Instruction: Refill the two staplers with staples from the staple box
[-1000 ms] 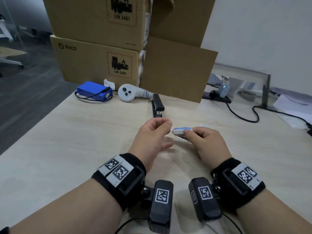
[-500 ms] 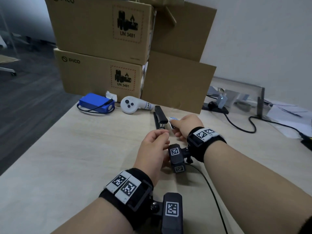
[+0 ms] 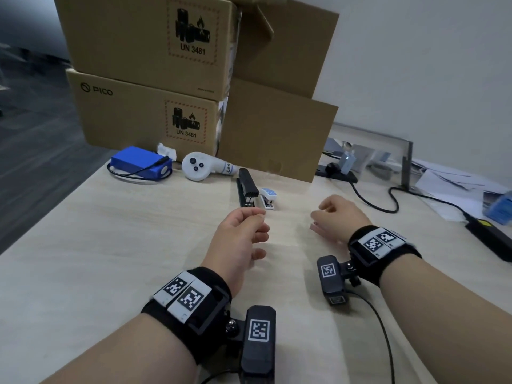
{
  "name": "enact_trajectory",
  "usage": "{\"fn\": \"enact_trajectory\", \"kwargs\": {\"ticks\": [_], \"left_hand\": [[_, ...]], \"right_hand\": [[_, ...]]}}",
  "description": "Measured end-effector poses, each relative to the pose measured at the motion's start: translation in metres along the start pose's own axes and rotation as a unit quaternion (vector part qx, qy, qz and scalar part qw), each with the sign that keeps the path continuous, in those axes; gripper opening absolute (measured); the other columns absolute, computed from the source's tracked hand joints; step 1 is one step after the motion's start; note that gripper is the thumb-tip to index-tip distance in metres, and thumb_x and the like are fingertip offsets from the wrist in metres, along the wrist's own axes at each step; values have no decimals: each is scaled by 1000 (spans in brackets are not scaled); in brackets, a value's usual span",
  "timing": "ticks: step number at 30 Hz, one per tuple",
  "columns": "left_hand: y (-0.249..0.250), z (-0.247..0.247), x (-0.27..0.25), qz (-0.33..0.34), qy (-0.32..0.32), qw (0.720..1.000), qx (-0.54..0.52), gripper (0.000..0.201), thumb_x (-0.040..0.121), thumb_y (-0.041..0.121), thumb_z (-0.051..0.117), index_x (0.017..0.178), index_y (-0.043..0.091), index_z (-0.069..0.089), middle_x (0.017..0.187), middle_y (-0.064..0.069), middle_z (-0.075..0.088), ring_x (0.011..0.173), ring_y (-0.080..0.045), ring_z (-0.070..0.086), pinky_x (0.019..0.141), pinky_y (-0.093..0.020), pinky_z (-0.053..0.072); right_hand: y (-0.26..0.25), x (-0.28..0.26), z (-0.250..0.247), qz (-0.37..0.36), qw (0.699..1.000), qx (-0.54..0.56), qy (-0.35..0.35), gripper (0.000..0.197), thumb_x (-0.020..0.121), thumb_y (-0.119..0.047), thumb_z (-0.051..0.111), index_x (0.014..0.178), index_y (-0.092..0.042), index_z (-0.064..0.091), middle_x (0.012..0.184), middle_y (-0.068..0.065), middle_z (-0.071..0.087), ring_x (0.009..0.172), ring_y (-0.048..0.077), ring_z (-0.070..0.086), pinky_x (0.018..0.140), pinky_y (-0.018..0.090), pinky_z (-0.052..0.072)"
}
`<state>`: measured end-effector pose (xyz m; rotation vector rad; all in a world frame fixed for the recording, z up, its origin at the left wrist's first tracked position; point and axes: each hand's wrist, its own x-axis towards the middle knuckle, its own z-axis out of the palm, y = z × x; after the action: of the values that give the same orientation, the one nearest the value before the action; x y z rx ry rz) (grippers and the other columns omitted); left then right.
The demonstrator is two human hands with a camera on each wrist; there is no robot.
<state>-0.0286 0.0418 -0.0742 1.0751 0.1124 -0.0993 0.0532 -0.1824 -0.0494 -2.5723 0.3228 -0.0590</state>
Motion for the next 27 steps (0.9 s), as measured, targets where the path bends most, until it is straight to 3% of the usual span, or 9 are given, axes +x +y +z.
{"fn": "enact_trajectory", "kwargs": {"ticks": [3, 8, 14, 21, 23, 25, 27], "left_hand": [[1, 1, -1, -3, -6, 1000, 4, 15, 96, 15, 57, 102, 17, 71, 82, -3, 63, 71, -15, 59, 51, -24, 45], [0, 2, -1, -9, -4, 1000, 13, 16, 96, 14, 57, 98, 19, 72, 75, 0, 65, 64, -13, 60, 52, -26, 41], [0, 0, 1, -20, -4, 1000, 11, 16, 96, 16, 57, 95, 22, 72, 72, 1, 65, 61, -12, 60, 49, -25, 39], [2, -1, 2, -29, -6, 999, 16, 15, 96, 18, 58, 95, 22, 73, 73, 1, 66, 60, -12, 59, 50, -26, 36], [2, -1, 2, -30, -3, 1000, 5, 15, 96, 15, 58, 97, 19, 72, 73, -1, 65, 59, -12, 58, 46, -24, 38], [4, 0, 0, -31, -5, 1000, -3, 15, 97, 12, 56, 100, 15, 71, 72, -2, 63, 59, -13, 57, 43, -22, 39], [5, 0, -1, -29, -8, 1000, 0, 15, 97, 11, 56, 101, 13, 70, 72, -2, 63, 59, -13, 57, 45, -23, 40]], "right_hand": [[11, -1, 2, -3, 998, -36, -48, 34, 75, -50, 68, 100, -33, 54, 102, -1, 64, 88, 25, 68, 86, 44, 57], [-3, 3, 14, -29, 999, 4, -19, 22, 84, -42, 67, 98, -28, 56, 88, -1, 68, 72, 22, 69, 78, 42, 59], [-36, 30, 28, -46, 998, 7, 46, 27, 82, -50, 66, 84, -24, 59, 83, -2, 73, 78, 21, 69, 73, 35, 57], [-37, 40, 31, -33, 999, 2, 15, 22, 83, -43, 68, 87, -23, 62, 78, -2, 73, 77, 18, 67, 62, 29, 46], [-34, 37, 29, -42, 998, 33, 20, 19, 85, -42, 65, 87, -23, 62, 77, -4, 74, 79, 17, 68, 67, 31, 50], [-27, 33, 25, -48, 997, 60, 32, 12, 88, -35, 61, 88, -23, 64, 87, -3, 74, 87, 19, 68, 79, 34, 54], [-20, 22, 19, -62, 995, 65, 46, 9, 89, -29, 59, 88, -23, 65, 97, -2, 71, 93, 21, 65, 83, 35, 51]]}}
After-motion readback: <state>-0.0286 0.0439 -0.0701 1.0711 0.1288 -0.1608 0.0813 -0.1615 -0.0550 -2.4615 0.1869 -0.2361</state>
